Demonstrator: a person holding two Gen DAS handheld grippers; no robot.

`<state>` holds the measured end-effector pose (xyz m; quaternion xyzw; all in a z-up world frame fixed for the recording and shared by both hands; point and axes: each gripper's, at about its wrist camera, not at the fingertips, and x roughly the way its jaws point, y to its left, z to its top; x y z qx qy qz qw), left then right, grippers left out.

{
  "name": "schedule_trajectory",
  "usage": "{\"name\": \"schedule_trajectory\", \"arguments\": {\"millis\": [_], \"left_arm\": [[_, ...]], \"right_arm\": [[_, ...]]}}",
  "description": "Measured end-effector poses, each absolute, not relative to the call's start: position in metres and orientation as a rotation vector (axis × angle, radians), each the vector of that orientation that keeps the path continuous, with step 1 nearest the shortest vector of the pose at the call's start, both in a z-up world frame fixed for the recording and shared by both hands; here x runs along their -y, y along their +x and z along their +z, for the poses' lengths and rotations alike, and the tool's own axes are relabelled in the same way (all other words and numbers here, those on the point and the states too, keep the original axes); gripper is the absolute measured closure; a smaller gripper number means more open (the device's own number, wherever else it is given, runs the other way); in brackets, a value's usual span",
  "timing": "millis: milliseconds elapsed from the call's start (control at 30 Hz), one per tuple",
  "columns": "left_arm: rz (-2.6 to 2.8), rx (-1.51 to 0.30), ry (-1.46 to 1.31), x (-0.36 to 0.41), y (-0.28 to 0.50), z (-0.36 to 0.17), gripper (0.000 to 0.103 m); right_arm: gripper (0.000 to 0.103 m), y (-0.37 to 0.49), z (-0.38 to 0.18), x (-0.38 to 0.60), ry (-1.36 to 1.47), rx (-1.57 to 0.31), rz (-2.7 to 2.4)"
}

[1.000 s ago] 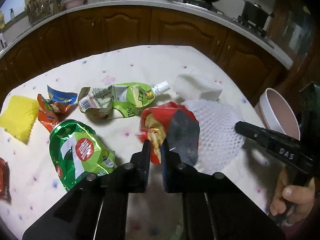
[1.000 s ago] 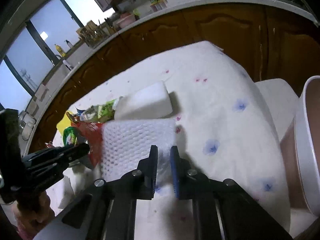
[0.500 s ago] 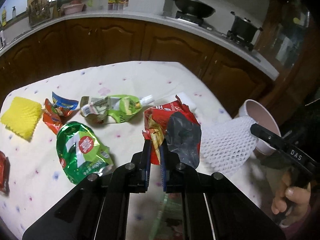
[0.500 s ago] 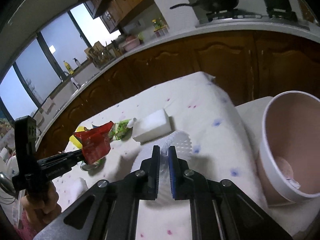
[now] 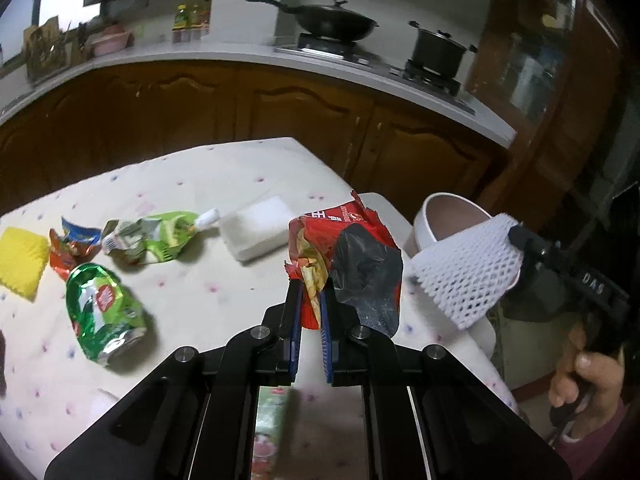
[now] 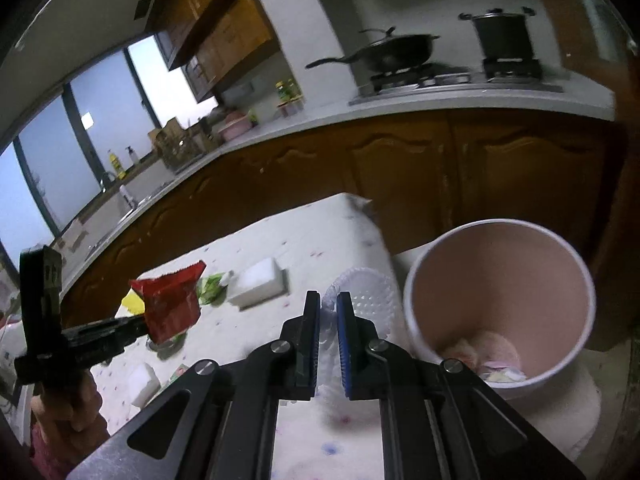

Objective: Collect trash
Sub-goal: 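Carry the red bag and foam net to the bin and release both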

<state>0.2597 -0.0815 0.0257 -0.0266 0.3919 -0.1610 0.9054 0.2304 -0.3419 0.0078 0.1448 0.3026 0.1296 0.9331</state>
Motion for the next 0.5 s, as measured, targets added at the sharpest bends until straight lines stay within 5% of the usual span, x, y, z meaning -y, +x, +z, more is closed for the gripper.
{"name": "schedule_trajectory", "arguments": {"millis": [500], "left_arm": [[-0.430, -0.798, -0.009, 0.146, 0.255, 0.037, 0.096]], "right_arm": [[0.095, 0.206, 0.026, 0.406, 0.330, -0.511, 0.119]]}}
